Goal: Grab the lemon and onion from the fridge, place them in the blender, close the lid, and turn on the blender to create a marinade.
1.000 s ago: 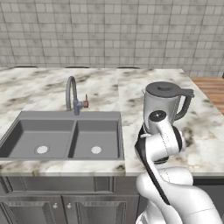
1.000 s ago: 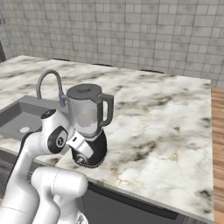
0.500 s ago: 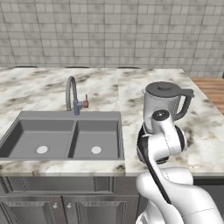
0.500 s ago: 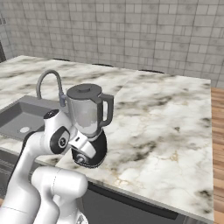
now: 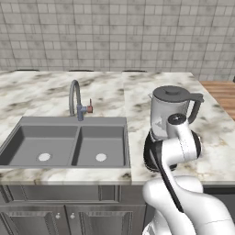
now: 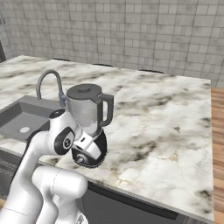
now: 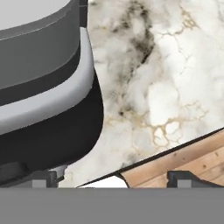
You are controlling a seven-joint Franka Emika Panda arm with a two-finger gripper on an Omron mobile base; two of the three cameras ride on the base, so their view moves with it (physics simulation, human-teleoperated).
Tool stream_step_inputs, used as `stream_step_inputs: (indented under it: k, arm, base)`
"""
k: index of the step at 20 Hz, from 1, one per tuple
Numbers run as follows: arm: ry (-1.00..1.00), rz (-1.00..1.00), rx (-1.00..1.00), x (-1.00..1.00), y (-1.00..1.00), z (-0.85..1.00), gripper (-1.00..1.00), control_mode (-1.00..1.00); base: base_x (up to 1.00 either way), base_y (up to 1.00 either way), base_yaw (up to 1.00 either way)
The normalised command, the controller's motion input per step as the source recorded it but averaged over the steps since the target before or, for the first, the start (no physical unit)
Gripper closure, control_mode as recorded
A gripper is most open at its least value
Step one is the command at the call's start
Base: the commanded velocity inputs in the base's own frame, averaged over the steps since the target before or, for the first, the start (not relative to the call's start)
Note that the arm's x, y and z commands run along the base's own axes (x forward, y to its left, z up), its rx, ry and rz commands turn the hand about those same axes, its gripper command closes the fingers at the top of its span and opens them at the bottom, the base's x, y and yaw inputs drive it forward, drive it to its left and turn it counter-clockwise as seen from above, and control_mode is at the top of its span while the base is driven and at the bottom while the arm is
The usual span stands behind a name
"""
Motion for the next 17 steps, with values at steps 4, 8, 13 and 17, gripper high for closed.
stream_step_inputs:
  k: [4, 8, 13, 17]
  arm:
    - [-0.22, 0.08, 0.0, 0.04, 0.02, -0.11, -1.0, -1.0]
    - [-0.25, 0.07, 0.0, 0.06, 0.12, -0.12, -1.0, -1.0]
    - [-0.22, 0.05, 0.0, 0.04, 0.2, -0.36, -1.0, -1.0]
    - [-0.25, 0.03, 0.0, 0.0, 0.31, -0.49, -1.0, -1.0]
  base:
    - [0.0, 0.0, 0.0]
    - [0.0, 0.0, 0.0]
    - [0.0, 0.0, 0.0]
    - [0.0, 0.0, 0.0]
